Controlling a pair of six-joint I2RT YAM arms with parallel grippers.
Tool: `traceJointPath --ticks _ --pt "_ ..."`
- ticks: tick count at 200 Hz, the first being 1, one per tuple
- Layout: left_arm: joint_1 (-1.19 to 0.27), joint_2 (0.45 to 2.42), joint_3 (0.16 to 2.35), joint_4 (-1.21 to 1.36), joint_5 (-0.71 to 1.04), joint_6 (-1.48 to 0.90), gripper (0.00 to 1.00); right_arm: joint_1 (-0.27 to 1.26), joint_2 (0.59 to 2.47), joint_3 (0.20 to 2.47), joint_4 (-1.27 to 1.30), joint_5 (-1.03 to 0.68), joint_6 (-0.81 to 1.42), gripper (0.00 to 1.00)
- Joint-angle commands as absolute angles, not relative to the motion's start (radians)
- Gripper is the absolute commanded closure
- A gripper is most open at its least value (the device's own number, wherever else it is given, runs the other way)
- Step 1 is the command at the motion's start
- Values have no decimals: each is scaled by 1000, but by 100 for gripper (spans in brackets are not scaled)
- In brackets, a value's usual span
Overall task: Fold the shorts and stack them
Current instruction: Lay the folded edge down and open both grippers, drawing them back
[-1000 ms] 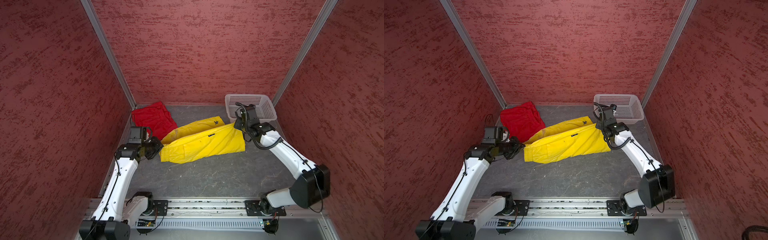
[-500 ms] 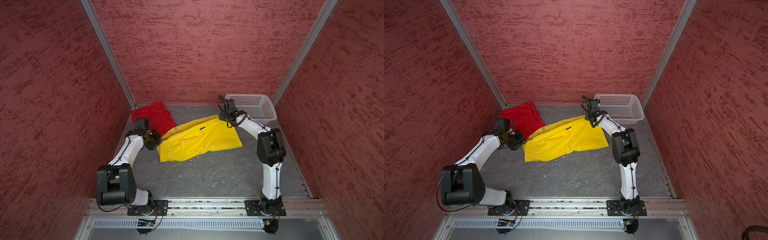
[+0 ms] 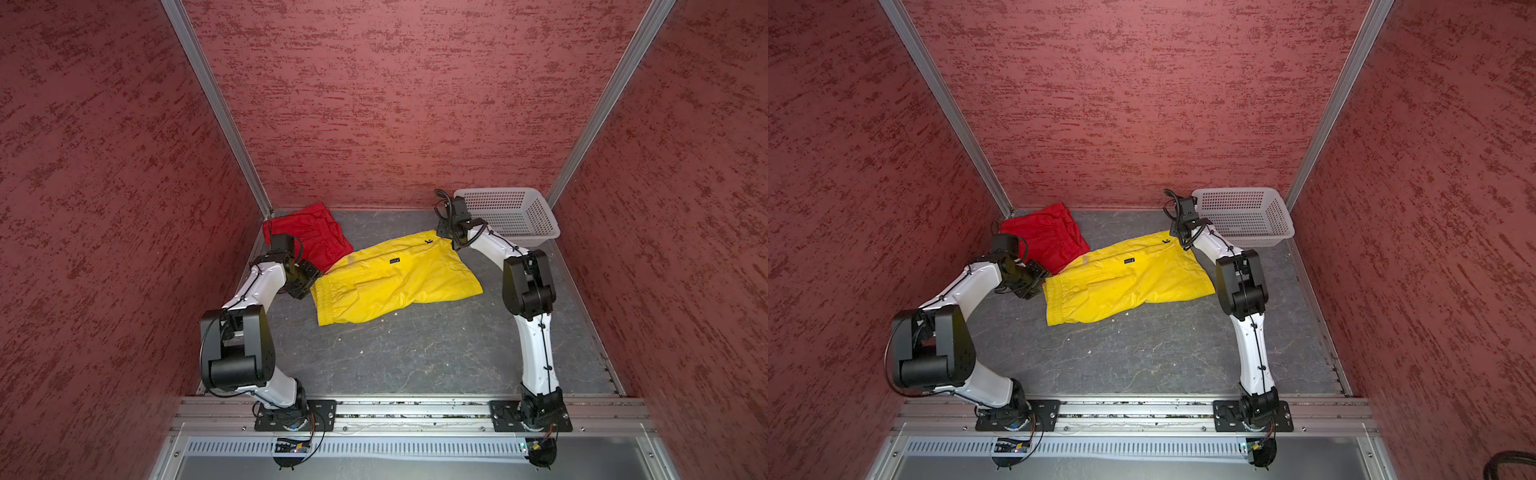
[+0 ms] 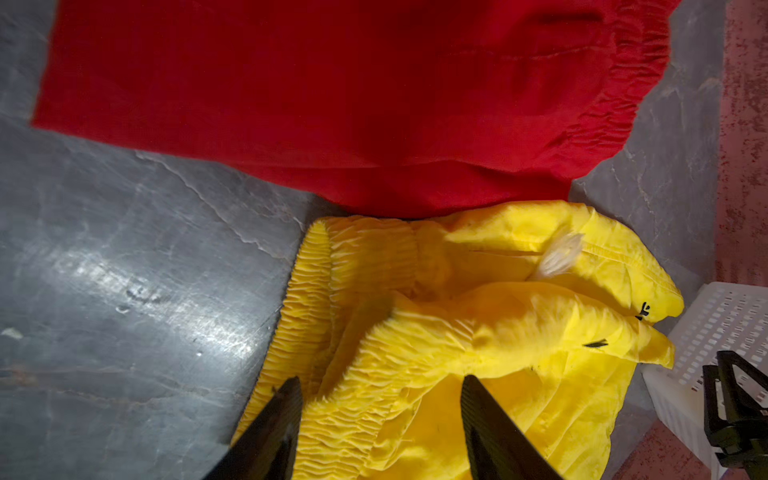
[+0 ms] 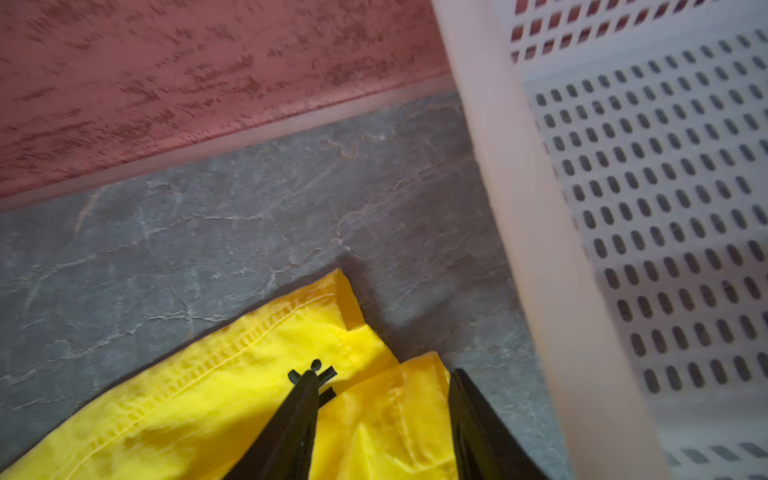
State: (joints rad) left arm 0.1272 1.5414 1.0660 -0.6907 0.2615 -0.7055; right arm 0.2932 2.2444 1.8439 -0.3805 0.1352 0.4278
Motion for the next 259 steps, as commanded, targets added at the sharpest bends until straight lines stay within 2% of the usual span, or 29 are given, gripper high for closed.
traceJointPath --ticks 1,9,23,41,65,89,127,163,194,233,259 --pt "107 1472 1110 -705 260 -701 38 308 2099 1783 -327 96 413 61" --pt "95 1452 1119 -718 241 -703 41 321 2068 1752 -321 99 405 73" --pt "59 1414 1128 -732 204 -710 46 352 2032 1710 -337 131 385 100" --pt "-14 1379 1130 -726 167 -715 55 390 2030 1685 -390 180 357 100" --pt "-121 1406 1137 -713 171 -728 72 404 2062 1642 -421 152 358 100" --pt "-214 1481 1136 -668 171 -745 78 408 2102 1604 -397 125 367 100" --pt "-302 1610 1155 -636 179 -764 77 408 2228 1691 -407 102 365 100" --pt "-322 1669 1154 -632 191 -767 76 398 2398 1917 -465 113 362 100" --pt "-322 1682 1145 -657 170 -750 77 381 2471 2073 -458 128 376 100" --pt "-320 1702 1116 -657 191 -747 77 351 2681 2455 -551 56 393 87" --pt "-304 1676 1125 -677 193 -729 73 332 2794 2643 -594 -41 439 86"
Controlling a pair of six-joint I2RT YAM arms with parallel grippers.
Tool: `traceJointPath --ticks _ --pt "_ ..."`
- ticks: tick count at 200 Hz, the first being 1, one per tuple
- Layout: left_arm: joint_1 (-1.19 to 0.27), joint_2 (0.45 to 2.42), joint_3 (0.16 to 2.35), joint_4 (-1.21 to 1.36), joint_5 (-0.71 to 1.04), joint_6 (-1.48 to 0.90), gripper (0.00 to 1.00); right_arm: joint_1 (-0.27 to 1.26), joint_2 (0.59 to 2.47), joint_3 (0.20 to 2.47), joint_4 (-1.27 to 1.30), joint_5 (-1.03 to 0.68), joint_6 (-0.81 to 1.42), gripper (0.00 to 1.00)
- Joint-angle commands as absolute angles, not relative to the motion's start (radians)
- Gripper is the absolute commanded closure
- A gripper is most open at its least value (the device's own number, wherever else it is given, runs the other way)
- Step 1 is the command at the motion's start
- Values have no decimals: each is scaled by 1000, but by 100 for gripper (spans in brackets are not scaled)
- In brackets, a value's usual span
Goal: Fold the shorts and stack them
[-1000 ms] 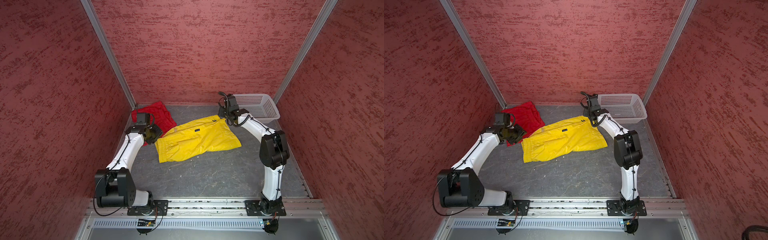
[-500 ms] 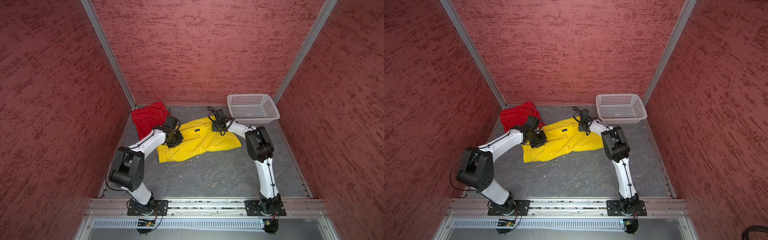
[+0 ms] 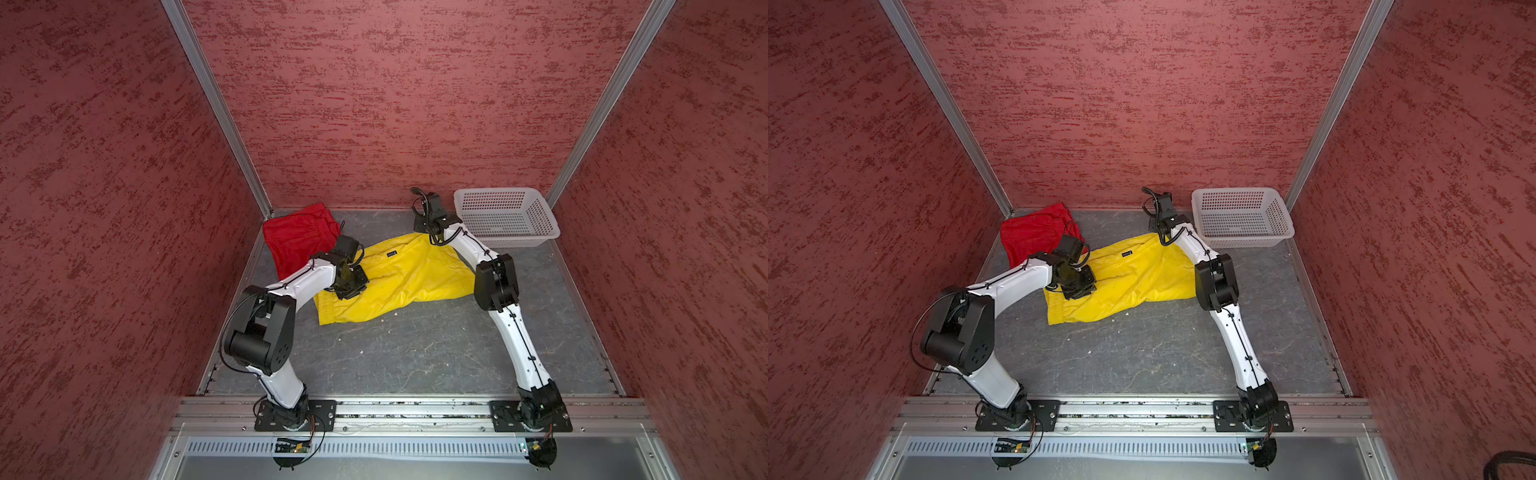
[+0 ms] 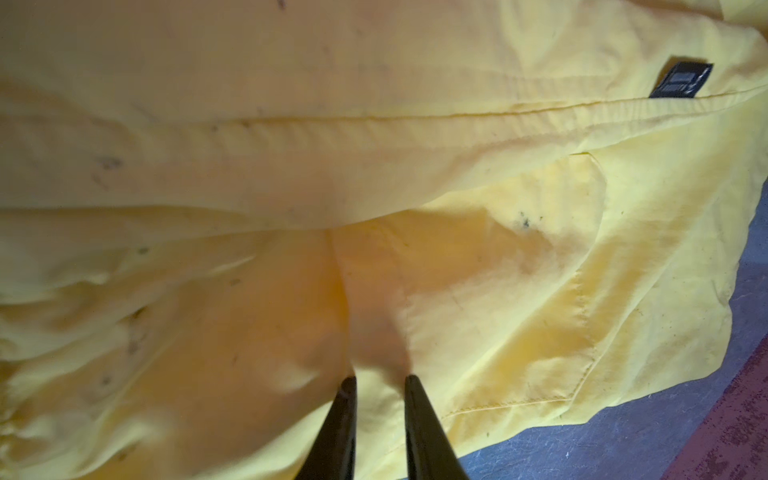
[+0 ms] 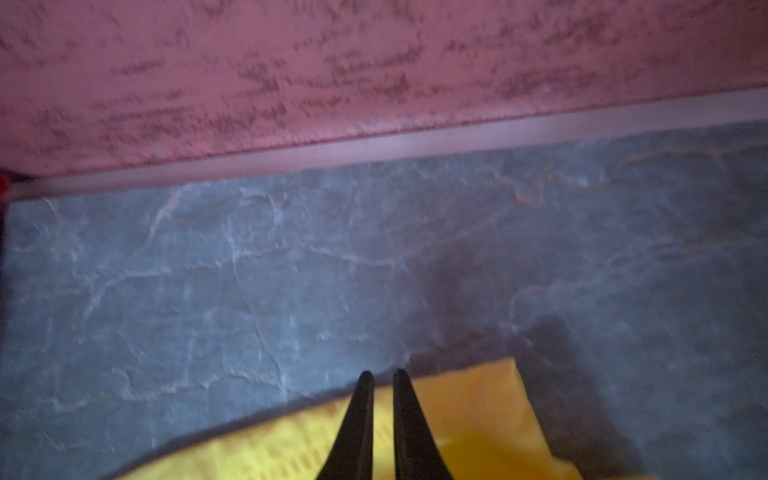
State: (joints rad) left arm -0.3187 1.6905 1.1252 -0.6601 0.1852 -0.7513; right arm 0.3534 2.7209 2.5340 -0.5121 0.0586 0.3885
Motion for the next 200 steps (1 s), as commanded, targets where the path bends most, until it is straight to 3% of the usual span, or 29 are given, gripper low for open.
traceJointPath --ticks 1,27,75,93,133,145,167,200 --pt "-302 1674 1125 -679 193 -727 73 331 2794 2642 -593 -43 441 86" --pt "-253 1595 1143 -693 198 -706 62 331 2720 2567 -575 -68 436 88" --pt "-164 1449 1167 -725 177 -649 50 337 2344 2127 -347 -55 408 84" --pt "-146 1402 1130 -747 169 -646 53 349 2222 1984 -275 -33 398 84" --pt "-105 1322 979 -806 147 -671 79 439 2070 1734 -232 -6 366 82" --pt "-72 1300 934 -798 169 -677 79 477 2059 1681 -244 -3 355 80" --pt "-14 1256 874 -760 219 -679 68 527 2051 1582 -256 -25 371 79" --pt "19 1231 862 -746 233 -674 67 556 2018 1436 -215 -52 422 85"
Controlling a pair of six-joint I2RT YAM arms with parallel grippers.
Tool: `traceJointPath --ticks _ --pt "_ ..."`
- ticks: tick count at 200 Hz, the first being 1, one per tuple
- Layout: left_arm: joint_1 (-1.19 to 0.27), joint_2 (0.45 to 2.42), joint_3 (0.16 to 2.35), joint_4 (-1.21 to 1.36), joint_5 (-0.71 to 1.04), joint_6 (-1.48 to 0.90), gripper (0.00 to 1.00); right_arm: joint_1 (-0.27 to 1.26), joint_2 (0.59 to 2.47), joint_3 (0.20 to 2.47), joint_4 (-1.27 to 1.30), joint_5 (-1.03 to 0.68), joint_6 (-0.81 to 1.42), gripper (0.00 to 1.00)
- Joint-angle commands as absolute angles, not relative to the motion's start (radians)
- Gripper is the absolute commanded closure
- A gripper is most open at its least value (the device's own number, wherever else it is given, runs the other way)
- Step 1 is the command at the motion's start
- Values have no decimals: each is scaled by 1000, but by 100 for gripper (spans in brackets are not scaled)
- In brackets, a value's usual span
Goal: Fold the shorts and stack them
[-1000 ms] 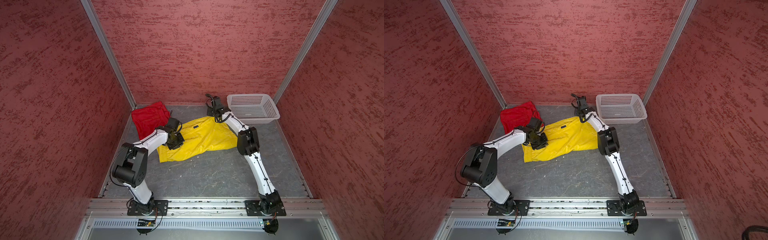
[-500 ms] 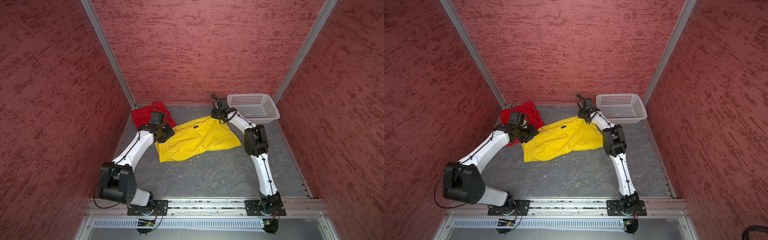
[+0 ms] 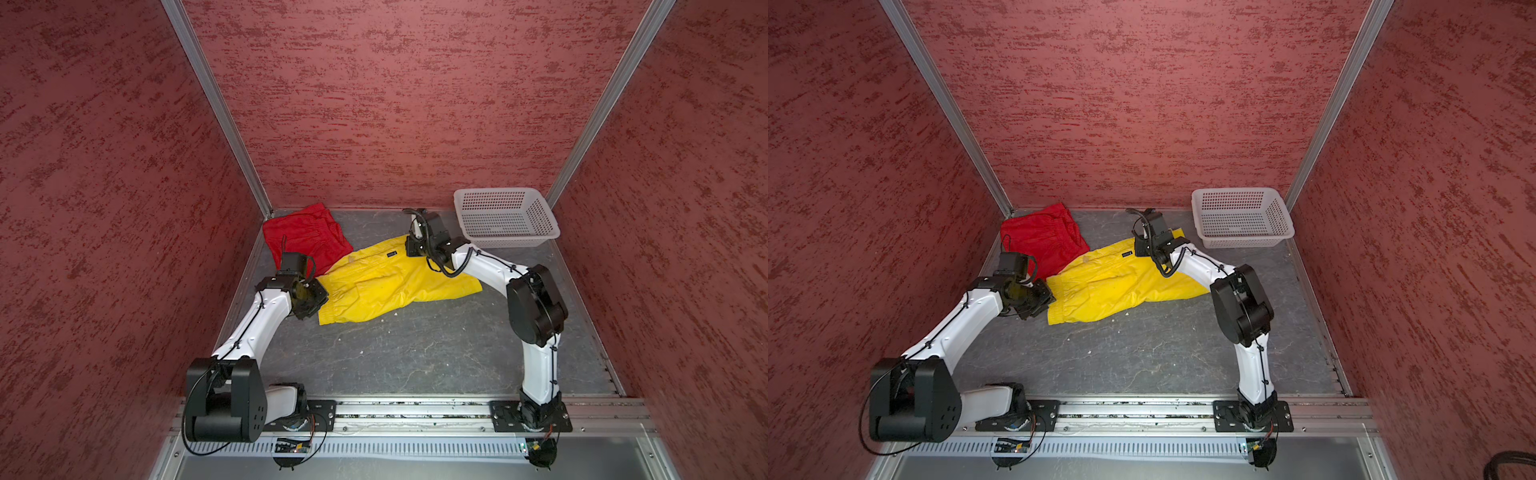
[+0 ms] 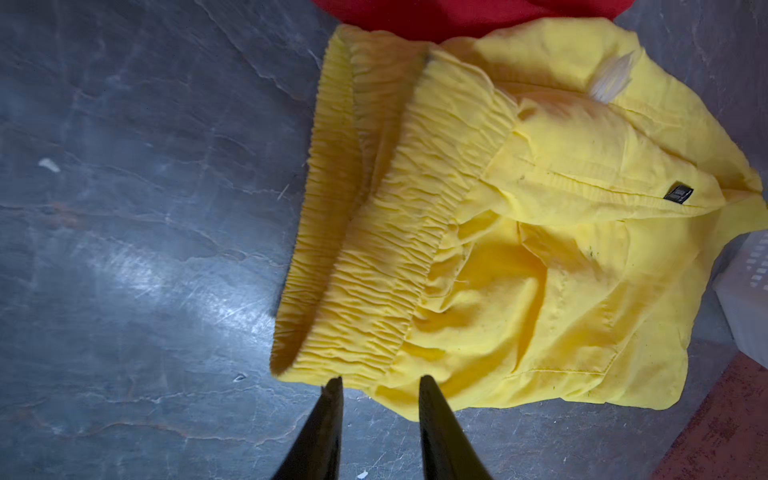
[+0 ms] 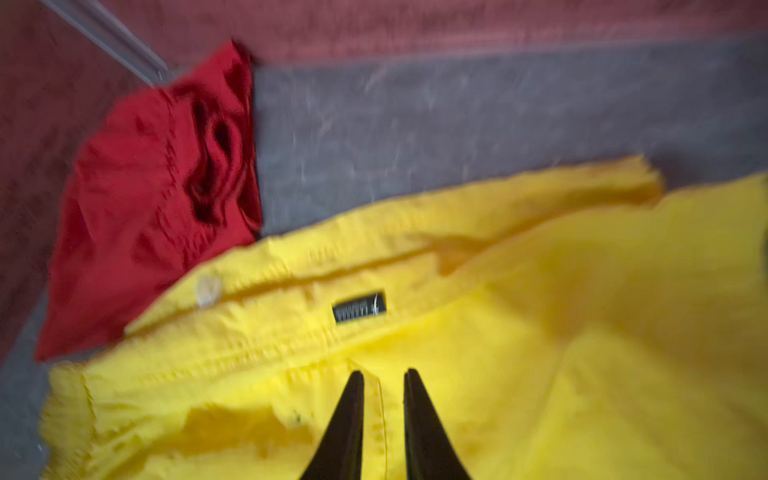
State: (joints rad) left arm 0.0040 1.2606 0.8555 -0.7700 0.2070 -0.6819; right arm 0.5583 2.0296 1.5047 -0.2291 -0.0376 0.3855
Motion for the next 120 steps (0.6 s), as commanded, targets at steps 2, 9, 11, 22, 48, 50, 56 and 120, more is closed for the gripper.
traceJointPath --ticks 2,9,11,22,48,50,56,120 --pt "21 1230 863 -746 234 -674 67 557 2017 1427 -213 -52 425 85" --pt "25 1230 864 -748 233 -672 67 561 2009 1406 -205 -52 432 85" --pt "27 1230 864 -747 233 -671 67 561 2007 1401 -204 -53 434 85" --pt "34 1229 863 -748 236 -668 66 567 2000 1373 -199 -57 445 85" --pt "74 1221 836 -742 238 -669 51 592 1989 1303 -192 -74 467 85" --pt "80 1220 834 -741 238 -668 49 593 1990 1298 -193 -75 468 85" --pt "93 1217 830 -742 239 -666 44 599 1987 1277 -196 -75 472 86" --pt "163 1241 831 -697 262 -631 24 601 1746 857 -222 -42 616 89"
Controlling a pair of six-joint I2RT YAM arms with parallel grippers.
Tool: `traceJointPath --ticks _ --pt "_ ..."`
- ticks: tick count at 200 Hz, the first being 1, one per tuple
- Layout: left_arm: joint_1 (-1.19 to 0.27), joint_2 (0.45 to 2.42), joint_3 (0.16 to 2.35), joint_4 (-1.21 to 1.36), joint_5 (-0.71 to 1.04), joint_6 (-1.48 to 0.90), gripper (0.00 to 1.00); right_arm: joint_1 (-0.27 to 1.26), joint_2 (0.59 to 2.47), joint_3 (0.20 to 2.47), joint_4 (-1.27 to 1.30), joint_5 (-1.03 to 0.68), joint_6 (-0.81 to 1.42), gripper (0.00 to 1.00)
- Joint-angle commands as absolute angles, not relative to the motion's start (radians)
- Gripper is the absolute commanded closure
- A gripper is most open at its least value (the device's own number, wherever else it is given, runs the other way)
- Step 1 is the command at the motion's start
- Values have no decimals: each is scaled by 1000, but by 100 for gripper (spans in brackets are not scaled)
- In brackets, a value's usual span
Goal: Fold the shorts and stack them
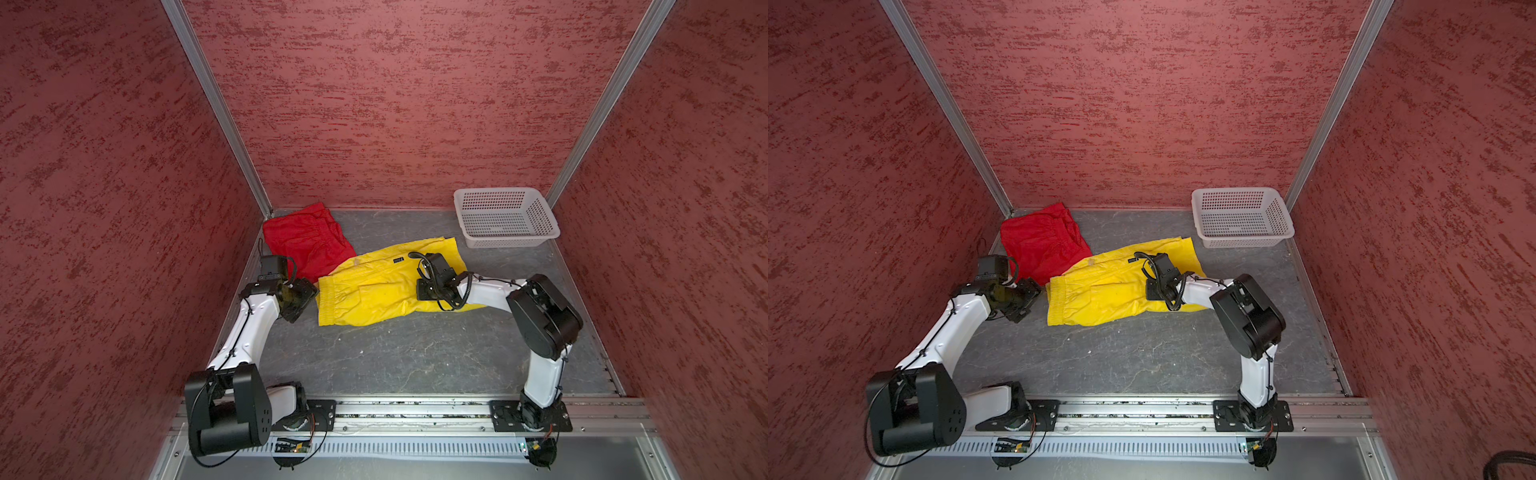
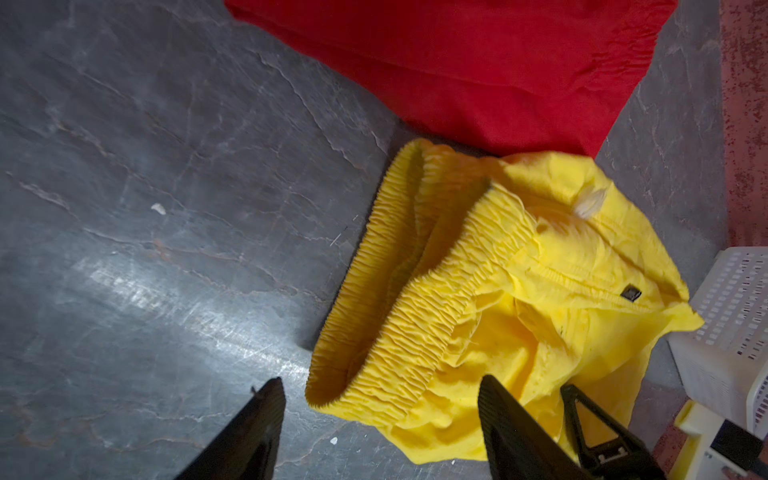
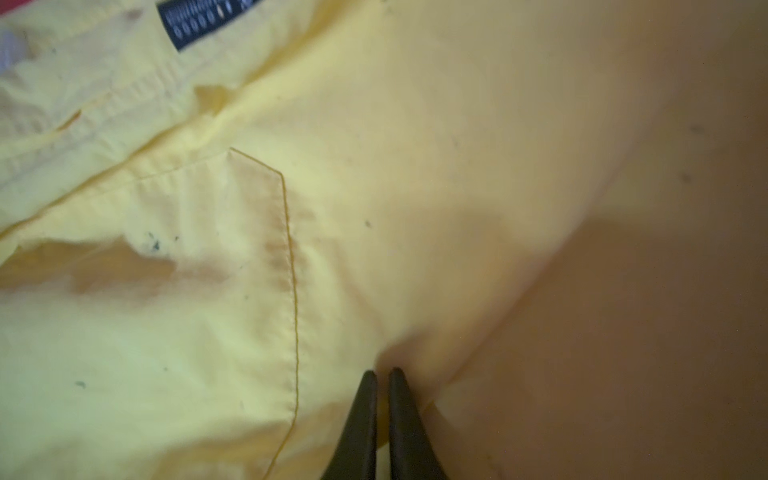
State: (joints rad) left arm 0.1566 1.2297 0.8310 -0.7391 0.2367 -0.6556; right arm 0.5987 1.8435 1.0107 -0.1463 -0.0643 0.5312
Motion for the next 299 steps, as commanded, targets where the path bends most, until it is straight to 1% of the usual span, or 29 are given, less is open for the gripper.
traceJointPath --ticks 1,27,38,55,76,90,105,118,155,167,180,189,192,196,207,213,225,255,272,299 --pt "162 1242 830 -695 264 -631 24 601 1741 851 -224 -42 620 89" --pt "137 1279 816 -624 302 -641 25 601 1605 719 -276 -21 669 89" --pt "107 1301 824 -592 306 -652 25 600 1565 726 -306 -8 669 88" --pt "34 1343 854 -554 302 -667 25 600 1540 812 -349 8 636 82" --pt "-39 1403 916 -520 284 -680 25 597 1580 972 -399 29 555 73" --pt "-63 1433 940 -489 266 -690 23 597 1630 1052 -409 37 482 73" --pt "-73 1464 951 -444 242 -694 19 597 1687 1102 -410 50 421 73" --pt "-77 1499 962 -404 257 -698 17 590 1730 1130 -404 55 390 74" --pt "-103 1596 1006 -354 264 -698 17 574 1790 1157 -363 -4 362 74" --pt "-107 1621 1017 -345 268 -698 17 572 1795 1156 -351 -8 354 68" --pt "-113 1651 1031 -338 271 -696 18 569 1802 1155 -336 0 347 56" --pt "-116 1672 1042 -334 280 -694 22 565 1814 1161 -327 0 344 53" --pt "-118 1679 1045 -332 284 -693 25 562 1821 1165 -325 0 342 53" --pt "-119 1688 1049 -331 288 -692 31 560 1828 1169 -320 0 342 53" --pt "-125 1712 1063 -335 293 -692 45 546 1854 1180 -301 0 350 53" --pt "-127 1721 1068 -338 293 -690 51 538 1866 1187 -283 -10 358 54" --pt "-132 1733 1072 -340 291 -689 58 516 1894 1198 -240 -44 377 54" --pt "-133 1737 1082 -355 282 -684 87 485 2005 1260 -182 -95 428 57" --pt "-136 1726 1090 -374 274 -676 99 479 2046 1278 -139 -92 467 57" --pt "-140 1702 1080 -393 270 -664 100 474 2064 1266 -64 -50 538 57"
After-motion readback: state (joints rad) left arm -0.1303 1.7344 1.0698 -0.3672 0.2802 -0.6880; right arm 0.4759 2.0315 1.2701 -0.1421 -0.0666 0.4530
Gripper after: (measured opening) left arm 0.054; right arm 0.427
